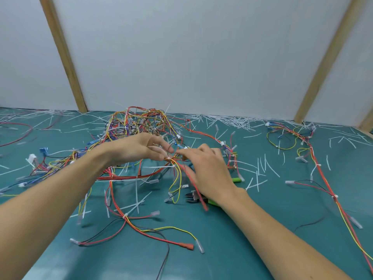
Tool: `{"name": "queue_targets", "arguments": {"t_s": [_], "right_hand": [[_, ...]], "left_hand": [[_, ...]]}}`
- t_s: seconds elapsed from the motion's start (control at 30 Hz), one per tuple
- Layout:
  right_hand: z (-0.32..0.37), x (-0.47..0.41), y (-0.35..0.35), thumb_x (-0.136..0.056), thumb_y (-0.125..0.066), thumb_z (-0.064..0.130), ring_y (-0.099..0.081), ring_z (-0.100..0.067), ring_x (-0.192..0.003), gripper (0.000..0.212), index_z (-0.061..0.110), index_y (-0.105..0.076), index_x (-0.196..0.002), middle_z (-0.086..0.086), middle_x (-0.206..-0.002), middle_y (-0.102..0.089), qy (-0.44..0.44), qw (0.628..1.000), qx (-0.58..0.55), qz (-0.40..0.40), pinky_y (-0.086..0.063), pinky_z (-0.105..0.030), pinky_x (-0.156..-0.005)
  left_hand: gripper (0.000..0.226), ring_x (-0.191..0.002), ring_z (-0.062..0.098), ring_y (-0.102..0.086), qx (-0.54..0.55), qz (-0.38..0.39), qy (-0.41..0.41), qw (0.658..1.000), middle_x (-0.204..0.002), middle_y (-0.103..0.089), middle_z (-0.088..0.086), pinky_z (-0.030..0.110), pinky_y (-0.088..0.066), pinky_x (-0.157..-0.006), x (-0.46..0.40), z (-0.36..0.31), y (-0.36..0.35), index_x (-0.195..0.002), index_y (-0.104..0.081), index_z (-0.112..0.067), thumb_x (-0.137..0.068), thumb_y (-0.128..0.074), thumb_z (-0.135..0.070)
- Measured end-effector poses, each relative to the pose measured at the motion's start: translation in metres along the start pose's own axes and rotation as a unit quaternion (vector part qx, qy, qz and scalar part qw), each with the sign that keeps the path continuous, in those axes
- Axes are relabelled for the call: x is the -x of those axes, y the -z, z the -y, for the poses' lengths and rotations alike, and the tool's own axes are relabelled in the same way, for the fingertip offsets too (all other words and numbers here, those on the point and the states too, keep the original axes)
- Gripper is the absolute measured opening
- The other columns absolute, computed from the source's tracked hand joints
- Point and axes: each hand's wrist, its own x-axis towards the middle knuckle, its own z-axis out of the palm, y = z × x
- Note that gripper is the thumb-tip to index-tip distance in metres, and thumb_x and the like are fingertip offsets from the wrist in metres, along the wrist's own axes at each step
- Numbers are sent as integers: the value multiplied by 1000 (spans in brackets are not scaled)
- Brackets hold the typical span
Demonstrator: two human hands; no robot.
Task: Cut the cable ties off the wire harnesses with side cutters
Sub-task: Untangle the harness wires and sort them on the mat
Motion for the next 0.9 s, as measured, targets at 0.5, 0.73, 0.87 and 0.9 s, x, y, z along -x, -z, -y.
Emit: {"name": "queue_targets", "arguments": {"t_s": [0.5,0.73,0.87,0.9], "right_hand": [[-6,0,0,-90,-64,22,-60,-15,-90,10,26,-70,-96,14,-89,-67,-89,972,-131,-175,-48,-44,-84],[-7,-1,9,-92,-61,45,-59,-13,-104,45,36,-58,-136,17,-115,-64,-100,978,-151,-100,-46,-38,-92],[-10,-2,3,-94,-70,32,-56,-14,-119,19,31,-75,-112,12,-124,-66,-45,985,-149,-78,-40,-40,-102],[-11,-2,1,-93,-71,29,-56,-14,-121,14,31,-76,-106,11,-126,-67,-41,984,-157,-72,-39,-40,-104]], "left_hand": [[6,-79,1,-64,-27,-104,-91,990,-88,-74,-2,11,-47,-76,-11,6,-16,-94,-76,-13,-91,-72,-11],[9,-88,5,-62,-26,-104,-103,989,-95,-74,7,17,-47,-84,-7,11,-19,-97,-75,-12,-92,-68,-11],[8,-86,11,-61,-17,-125,-101,987,-95,-72,16,26,-48,-85,-8,11,-25,-97,-73,-5,-92,-69,-9],[8,-82,12,-60,-2,-147,-95,984,-91,-72,18,26,-48,-81,-9,11,-25,-96,-72,-3,-91,-70,-9]]}}
